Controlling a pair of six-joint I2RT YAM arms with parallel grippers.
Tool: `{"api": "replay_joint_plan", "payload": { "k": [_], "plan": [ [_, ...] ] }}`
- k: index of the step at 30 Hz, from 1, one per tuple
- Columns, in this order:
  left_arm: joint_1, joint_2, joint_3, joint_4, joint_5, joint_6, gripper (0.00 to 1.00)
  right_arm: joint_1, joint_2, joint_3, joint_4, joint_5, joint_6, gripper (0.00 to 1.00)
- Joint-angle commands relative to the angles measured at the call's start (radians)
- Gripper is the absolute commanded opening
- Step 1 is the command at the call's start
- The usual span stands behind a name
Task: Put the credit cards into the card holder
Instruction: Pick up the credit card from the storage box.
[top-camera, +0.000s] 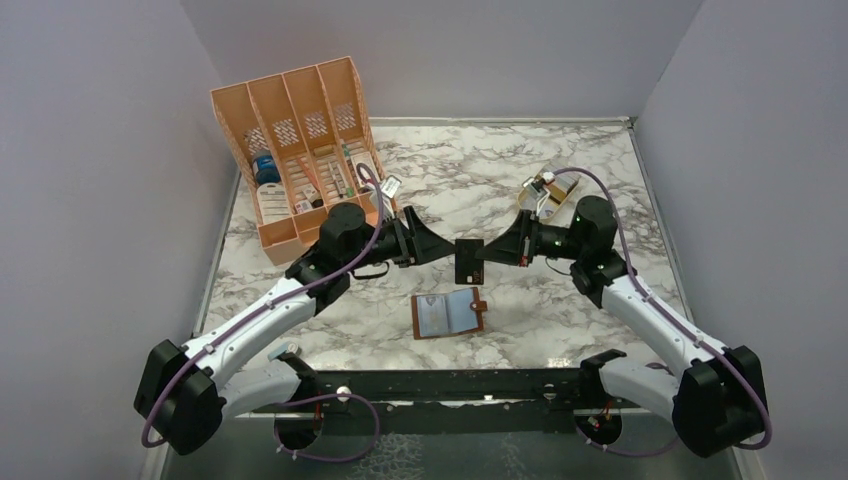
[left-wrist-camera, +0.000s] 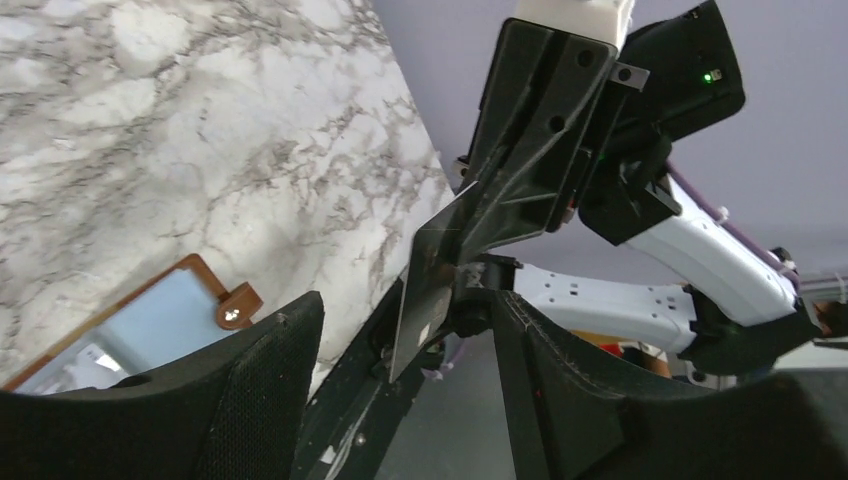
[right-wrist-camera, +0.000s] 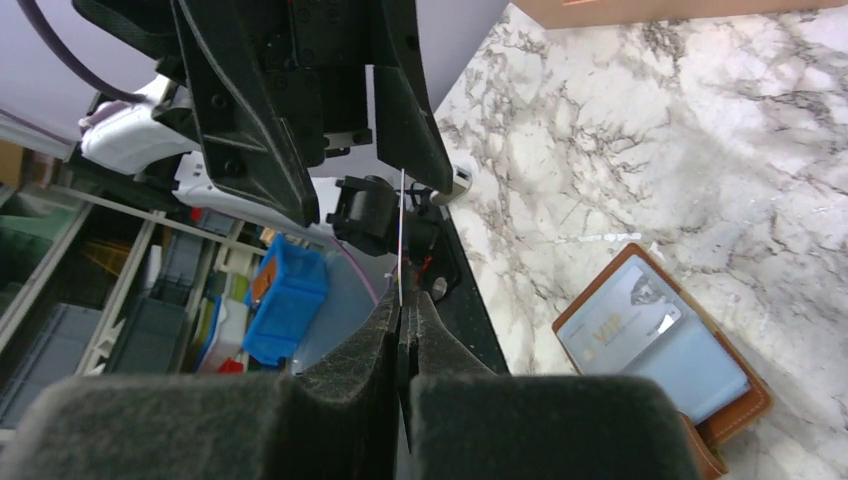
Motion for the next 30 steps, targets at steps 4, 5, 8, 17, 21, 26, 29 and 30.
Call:
{"api": "replay_joint_plan", "payload": {
  "k": [4, 5, 8, 17, 21, 26, 29, 30],
  "plan": [
    [0.003, 0.067, -0.042, 0.181, 0.127, -0.102, 0.59, 0.035, 0.076, -0.04, 0.246, -0.05, 0.137, 0.01],
    [0.003, 0.069, -0.045, 0.19, 0.127, -0.107, 0.56, 0.041, 0.086, -0.039, 0.249, -0.048, 0.137, 0.01],
    [0.003, 0.075, -0.052, 0.198, 0.127, -0.116, 0.44, 0.053, 0.11, -0.037, 0.248, -0.042, 0.138, 0.01],
    [0.002, 0.083, -0.095, 0.203, 0.111, -0.114, 0.0, 0.064, 0.117, -0.033, 0.125, -0.002, 0.048, 0.14],
    [0.01, 0.076, -0.132, 0.187, 0.088, -0.106, 0.0, 0.064, 0.092, -0.035, 0.0, 0.055, -0.019, 0.36],
    [0.014, 0.06, -0.142, -0.006, -0.027, -0.012, 0.0, 0.066, 0.083, -0.066, -0.118, 0.144, -0.063, 0.48],
    [0.016, 0.055, -0.15, -0.096, -0.086, 0.029, 0.0, 0.072, 0.093, -0.072, -0.216, 0.214, -0.109, 0.54],
    [0.017, 0.058, -0.158, -0.108, -0.091, 0.036, 0.0, 0.076, 0.1, -0.071, -0.241, 0.234, -0.124, 0.54]
  ]
}}
